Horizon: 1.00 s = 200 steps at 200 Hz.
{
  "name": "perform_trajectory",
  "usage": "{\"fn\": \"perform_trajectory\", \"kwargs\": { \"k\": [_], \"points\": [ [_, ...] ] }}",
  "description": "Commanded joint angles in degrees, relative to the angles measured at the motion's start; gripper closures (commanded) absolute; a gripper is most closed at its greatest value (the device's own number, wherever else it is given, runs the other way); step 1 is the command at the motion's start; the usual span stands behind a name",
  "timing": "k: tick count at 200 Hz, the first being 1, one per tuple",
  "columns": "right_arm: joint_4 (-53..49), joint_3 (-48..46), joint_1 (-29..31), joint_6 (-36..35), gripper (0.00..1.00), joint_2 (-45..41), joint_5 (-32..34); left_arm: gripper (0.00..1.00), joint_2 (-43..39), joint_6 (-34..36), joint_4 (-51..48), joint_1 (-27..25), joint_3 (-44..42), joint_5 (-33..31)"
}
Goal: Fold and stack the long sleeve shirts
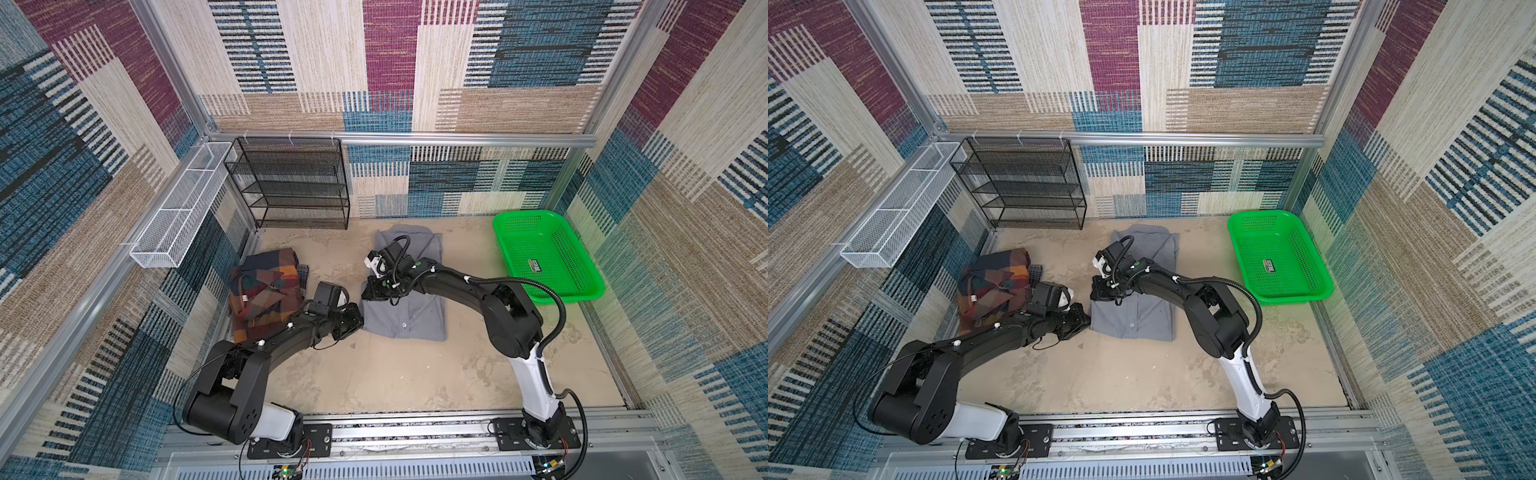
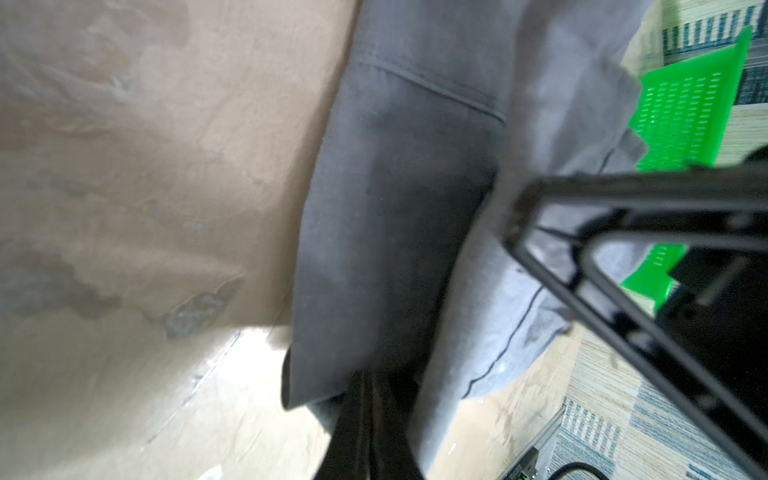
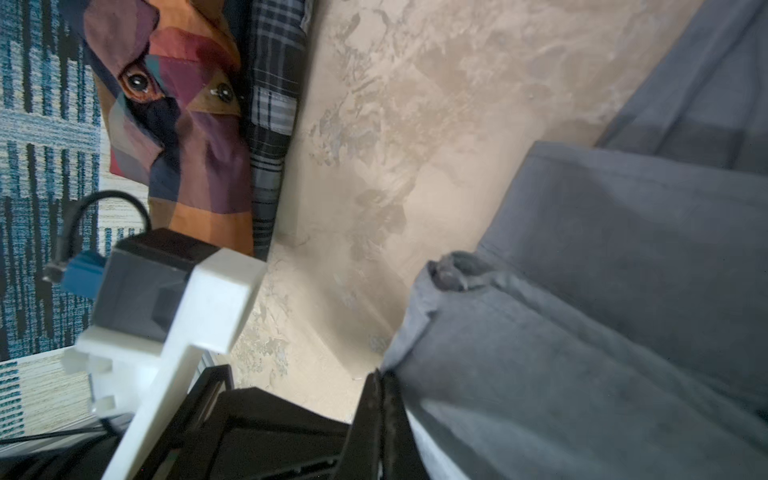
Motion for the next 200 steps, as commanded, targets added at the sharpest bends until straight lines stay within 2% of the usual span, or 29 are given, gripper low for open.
{"fn": "perform_trajectory", "kwargs": {
  "k": [1, 22, 50, 64, 80, 86, 108, 125, 164, 180, 200],
  "points": [
    [1.37, 2.04, 0.04, 0.89, 1.00, 1.97, -1.48, 0.89, -3.18, 0.50, -2.60, 0.23, -0.58, -0.64],
    [0.34, 4.12, -0.31, 0.83, 1.00, 3.57, 0.99, 0.81, -7.75, 0.58, -7.71, 0.52, -1.06, -2.22],
    [0.59, 5.04, -1.36, 1.44, 1.00, 4.69, -0.66, 0.69, -14.16, 0.59, -14.45, 0.68, -1.60, -3.60],
    [-0.35, 5.78, -1.81, 0.95, 0.90, 4.06, -0.33, 0.63, -17.05, 0.81, -17.10, 0.68, -1.34, -3.81],
    [-0.77, 5.39, -2.41, 0.23, 0.62, 1.03, 0.66, 0.60, -18.54, 1.47, -19.11, 0.68, -0.42, -3.43],
    [-0.80, 4.95, -2.80, 0.04, 0.56, -0.42, 0.77, 0.60, -18.55, 1.86, -19.72, 0.69, 0.05, -3.43],
    [0.80, 0.35, -5.19, 0.26, 0.51, -6.77, -0.34, 0.60, -16.20, 2.39, -19.22, 0.68, 1.38, -2.45],
    [3.43, -6.59, -8.21, 0.74, 0.47, -13.86, -1.69, 0.60, -12.87, 2.40, -18.14, 0.74, 3.43, -0.78],
    [5.71, -25.04, -13.57, -1.70, 0.42, -27.99, 2.15, 0.60, -3.42, 6.01, -18.90, 0.68, 10.94, 0.11],
    [9.67, -31.75, -14.72, -1.63, 0.42, -31.06, 1.29, 0.60, 0.24, 7.80, -18.39, 0.68, 13.39, -0.31],
    [13.60, -36.15, -16.15, -1.49, 0.44, -30.28, -2.61, 0.60, 5.06, 8.67, -18.40, 0.79, 16.97, -0.22]
  ]
}}
